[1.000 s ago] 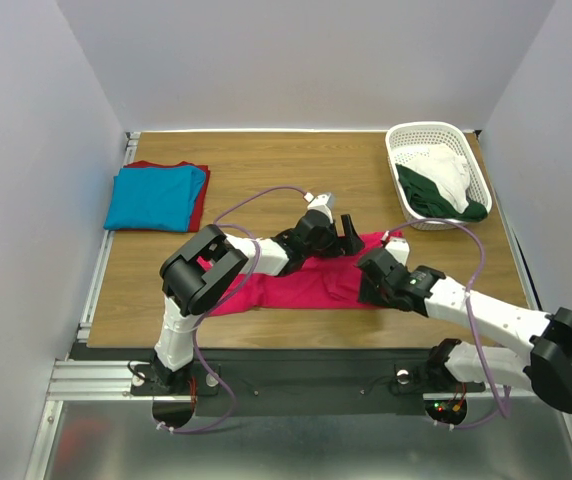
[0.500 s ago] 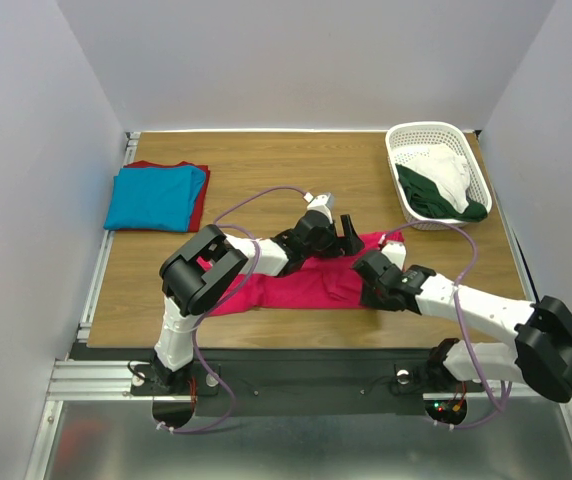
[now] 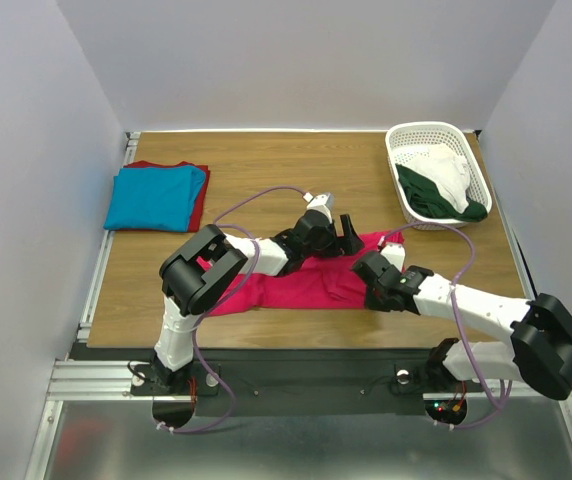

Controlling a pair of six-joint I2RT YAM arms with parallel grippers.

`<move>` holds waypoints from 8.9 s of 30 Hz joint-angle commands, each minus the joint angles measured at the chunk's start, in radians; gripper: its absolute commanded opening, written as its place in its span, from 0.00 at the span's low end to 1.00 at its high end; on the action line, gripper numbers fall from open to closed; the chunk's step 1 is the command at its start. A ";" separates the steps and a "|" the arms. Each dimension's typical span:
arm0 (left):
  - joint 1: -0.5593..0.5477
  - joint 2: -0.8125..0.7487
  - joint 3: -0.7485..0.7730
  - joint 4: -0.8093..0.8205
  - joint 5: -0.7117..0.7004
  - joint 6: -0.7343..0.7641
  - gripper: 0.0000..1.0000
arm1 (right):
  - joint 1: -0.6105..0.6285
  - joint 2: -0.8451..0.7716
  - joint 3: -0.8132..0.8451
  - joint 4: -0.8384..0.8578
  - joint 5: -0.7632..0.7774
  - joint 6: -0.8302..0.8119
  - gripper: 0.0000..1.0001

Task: Fold and stack the t-shirts
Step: Fold the tshirt

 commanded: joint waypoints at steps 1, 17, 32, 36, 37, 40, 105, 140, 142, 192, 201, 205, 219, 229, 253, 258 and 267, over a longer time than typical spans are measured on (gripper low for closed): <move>0.013 -0.049 -0.022 -0.038 -0.004 0.016 0.98 | 0.005 -0.020 0.026 0.027 0.038 0.000 0.14; 0.026 -0.066 -0.039 -0.038 0.001 0.021 0.98 | -0.076 -0.100 0.130 -0.163 0.242 -0.018 0.01; 0.025 -0.072 -0.037 -0.035 0.016 0.024 0.98 | -0.149 -0.014 0.218 -0.164 0.282 -0.072 0.34; 0.025 -0.066 -0.033 -0.037 0.021 0.024 0.98 | -0.109 -0.049 0.224 -0.093 0.184 -0.128 0.70; 0.026 -0.065 -0.031 -0.035 0.021 0.022 0.98 | -0.089 -0.055 0.219 -0.066 0.170 -0.139 0.70; 0.025 -0.060 -0.028 -0.037 0.022 0.021 0.98 | -0.038 -0.040 0.207 0.027 0.103 -0.172 0.68; 0.031 -0.051 -0.025 -0.034 0.033 0.018 0.98 | 0.108 0.283 0.282 0.146 -0.144 -0.162 0.00; 0.062 -0.370 -0.223 -0.139 -0.196 0.134 0.98 | -0.049 0.136 0.205 0.035 0.179 -0.130 0.78; 0.063 -0.408 -0.272 -0.139 -0.219 0.133 0.98 | -0.069 0.150 0.205 0.050 0.179 -0.141 0.78; 0.065 -0.761 -0.507 -0.345 -0.487 -0.019 0.99 | -0.350 0.721 0.933 0.228 -0.133 -0.597 0.91; 0.063 -0.800 -0.626 -0.327 -0.444 -0.056 0.99 | -0.342 0.722 0.845 0.254 -0.275 -0.569 0.91; 0.063 -0.777 -0.651 -0.299 -0.411 -0.067 0.99 | -0.340 0.774 0.844 0.268 -0.281 -0.555 0.91; 0.028 -0.724 -0.731 -0.236 -0.309 -0.151 0.99 | -0.356 0.926 0.922 0.270 -0.244 -0.543 0.91; -0.067 -0.675 -0.722 -0.178 -0.248 -0.242 0.99 | -0.368 1.032 1.037 0.268 -0.235 -0.564 0.92; -0.205 -0.808 -0.493 -0.433 -0.507 -0.209 0.99 | -0.371 0.818 1.079 0.265 -0.333 -0.686 0.93; -0.205 -0.855 -0.511 -0.605 -0.625 -0.235 0.99 | -0.366 0.738 0.954 0.265 -0.350 -0.646 0.92; -0.167 -0.864 -0.551 -0.725 -0.702 -0.306 0.99 | -0.311 0.678 0.787 0.276 -0.361 -0.598 0.91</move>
